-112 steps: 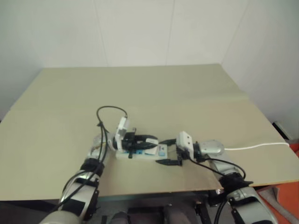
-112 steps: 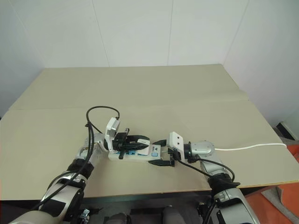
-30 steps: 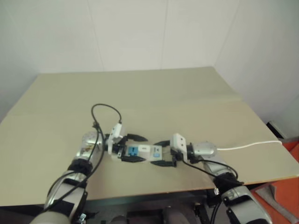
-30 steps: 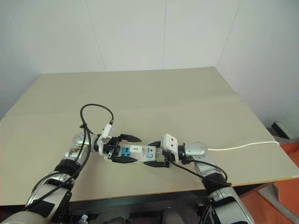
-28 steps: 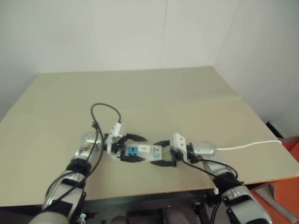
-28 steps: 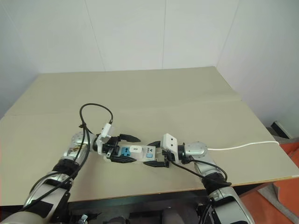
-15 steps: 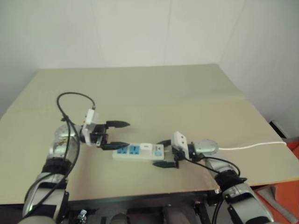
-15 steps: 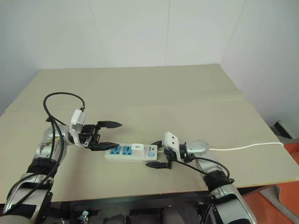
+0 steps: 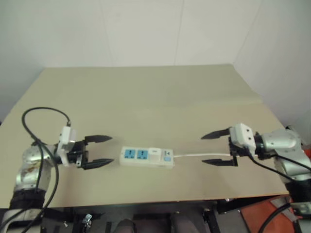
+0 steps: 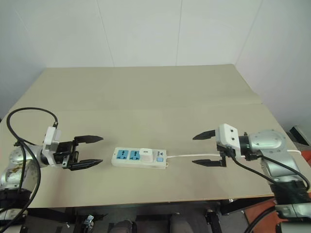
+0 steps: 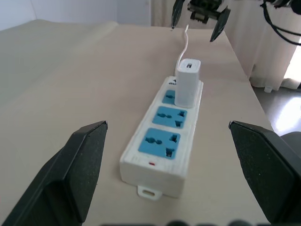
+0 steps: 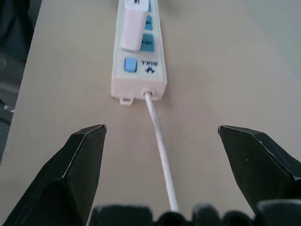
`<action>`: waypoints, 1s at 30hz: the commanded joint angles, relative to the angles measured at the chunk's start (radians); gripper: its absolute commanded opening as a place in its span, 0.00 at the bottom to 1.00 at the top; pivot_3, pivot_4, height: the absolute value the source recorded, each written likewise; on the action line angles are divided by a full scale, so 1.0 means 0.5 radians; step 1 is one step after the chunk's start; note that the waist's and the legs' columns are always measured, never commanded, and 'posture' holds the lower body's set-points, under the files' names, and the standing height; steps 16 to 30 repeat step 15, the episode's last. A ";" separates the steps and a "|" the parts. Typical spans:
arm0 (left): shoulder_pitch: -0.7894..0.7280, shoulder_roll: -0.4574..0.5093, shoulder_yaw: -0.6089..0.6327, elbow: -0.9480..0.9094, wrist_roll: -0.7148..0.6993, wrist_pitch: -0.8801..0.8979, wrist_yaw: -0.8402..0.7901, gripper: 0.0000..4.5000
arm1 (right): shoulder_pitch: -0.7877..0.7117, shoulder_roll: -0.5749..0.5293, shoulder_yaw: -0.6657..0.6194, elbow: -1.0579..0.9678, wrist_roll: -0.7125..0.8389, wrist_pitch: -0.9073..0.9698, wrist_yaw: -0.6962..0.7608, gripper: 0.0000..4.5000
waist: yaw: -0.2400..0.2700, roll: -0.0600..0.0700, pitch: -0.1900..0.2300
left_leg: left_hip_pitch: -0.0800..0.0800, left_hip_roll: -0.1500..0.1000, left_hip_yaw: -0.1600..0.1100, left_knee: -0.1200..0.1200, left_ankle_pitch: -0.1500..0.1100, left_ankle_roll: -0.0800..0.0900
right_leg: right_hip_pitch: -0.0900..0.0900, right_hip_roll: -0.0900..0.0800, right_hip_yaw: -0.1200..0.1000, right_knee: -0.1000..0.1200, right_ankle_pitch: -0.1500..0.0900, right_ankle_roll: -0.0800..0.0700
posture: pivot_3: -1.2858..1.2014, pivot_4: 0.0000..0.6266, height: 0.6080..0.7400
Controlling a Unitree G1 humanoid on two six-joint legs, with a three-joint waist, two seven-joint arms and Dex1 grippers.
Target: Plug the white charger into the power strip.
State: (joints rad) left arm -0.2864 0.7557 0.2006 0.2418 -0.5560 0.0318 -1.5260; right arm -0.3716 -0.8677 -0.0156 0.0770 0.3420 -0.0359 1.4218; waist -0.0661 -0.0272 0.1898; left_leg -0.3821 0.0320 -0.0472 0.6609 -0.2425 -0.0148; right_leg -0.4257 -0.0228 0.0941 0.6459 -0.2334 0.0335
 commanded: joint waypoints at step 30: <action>0.054 -0.021 0.097 -0.177 -0.054 0.016 0.114 1.00 | 0.243 -0.114 -0.204 -0.258 0.129 0.099 -0.103 0.99 | 0.001 0.000 0.000 | 0.000 0.000 0.002 0.000 0.000 0.000 | 0.000 0.000 0.000 0.000 0.000 0.000 | 0.52 0.24 1.00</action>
